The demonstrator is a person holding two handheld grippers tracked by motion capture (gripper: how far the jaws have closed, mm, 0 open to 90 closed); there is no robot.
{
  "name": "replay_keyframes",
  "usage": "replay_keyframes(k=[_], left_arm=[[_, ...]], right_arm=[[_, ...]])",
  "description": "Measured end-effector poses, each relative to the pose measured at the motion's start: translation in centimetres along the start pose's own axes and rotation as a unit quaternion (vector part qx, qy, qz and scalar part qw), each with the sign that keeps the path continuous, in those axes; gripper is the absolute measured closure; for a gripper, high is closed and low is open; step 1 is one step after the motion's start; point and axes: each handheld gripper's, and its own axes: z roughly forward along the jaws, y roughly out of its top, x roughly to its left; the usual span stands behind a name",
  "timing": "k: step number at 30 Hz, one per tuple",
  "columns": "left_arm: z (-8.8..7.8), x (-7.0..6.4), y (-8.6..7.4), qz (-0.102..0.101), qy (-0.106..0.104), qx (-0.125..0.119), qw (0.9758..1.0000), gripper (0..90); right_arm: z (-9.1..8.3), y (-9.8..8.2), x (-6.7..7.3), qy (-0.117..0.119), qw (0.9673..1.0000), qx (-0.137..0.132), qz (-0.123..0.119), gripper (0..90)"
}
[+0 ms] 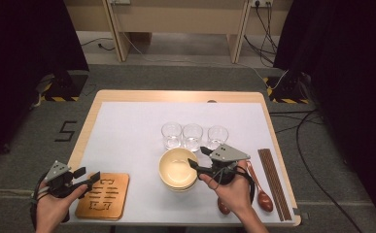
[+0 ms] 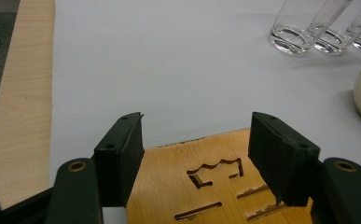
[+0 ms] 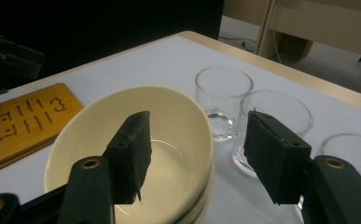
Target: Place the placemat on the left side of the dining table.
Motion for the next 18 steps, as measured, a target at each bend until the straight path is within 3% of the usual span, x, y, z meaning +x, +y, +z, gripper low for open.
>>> replay_keyframes(k=[18], left_arm=[[-0.3, -0.1, 0.1, 0.002, 0.002, -0.004, 1.0000, 34.6]], right_arm=[[3.5, 2.5, 4.5, 0.058, 0.9979, 0.002, -0.030, 42.1]])
